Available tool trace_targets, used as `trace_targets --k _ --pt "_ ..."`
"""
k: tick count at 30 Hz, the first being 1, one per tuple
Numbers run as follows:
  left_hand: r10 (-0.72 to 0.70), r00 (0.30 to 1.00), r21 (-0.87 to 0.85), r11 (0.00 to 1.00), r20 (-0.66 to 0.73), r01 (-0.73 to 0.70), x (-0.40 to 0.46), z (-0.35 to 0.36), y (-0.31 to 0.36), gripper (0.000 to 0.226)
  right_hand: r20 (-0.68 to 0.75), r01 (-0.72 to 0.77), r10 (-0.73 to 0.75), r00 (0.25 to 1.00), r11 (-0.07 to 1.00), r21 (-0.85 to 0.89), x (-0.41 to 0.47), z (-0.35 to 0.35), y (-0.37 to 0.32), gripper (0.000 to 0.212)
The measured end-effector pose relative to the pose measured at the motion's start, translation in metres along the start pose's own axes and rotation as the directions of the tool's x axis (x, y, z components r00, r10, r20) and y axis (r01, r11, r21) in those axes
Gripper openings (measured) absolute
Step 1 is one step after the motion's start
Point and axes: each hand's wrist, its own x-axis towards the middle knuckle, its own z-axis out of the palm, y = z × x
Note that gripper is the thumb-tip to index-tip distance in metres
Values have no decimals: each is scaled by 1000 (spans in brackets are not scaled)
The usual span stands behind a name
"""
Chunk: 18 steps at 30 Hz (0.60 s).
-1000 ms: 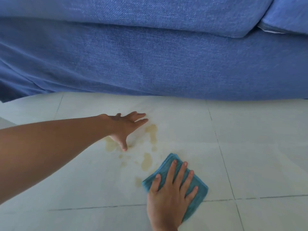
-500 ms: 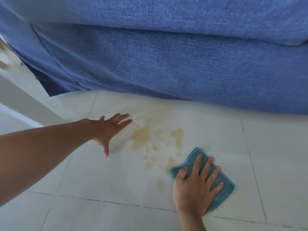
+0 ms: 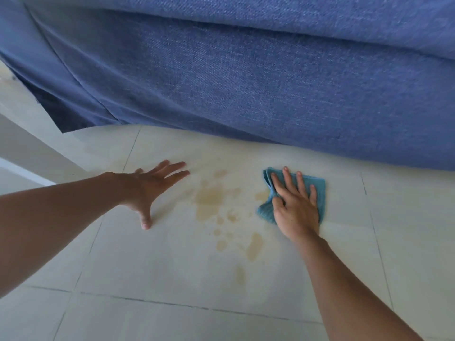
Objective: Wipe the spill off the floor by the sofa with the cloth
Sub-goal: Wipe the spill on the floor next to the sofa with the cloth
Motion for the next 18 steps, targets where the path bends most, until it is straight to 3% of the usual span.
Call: trace_targets --k 9,18 --pt "-11 1000 15 1000 26 11 2 -1 0 162 8 210 -214 977 964 164 18 -2 -11 67" --pt "-22 999 27 999 48 21 -2 -4 4 161 27 366 -373 927 919 150 -13 -1 0 67"
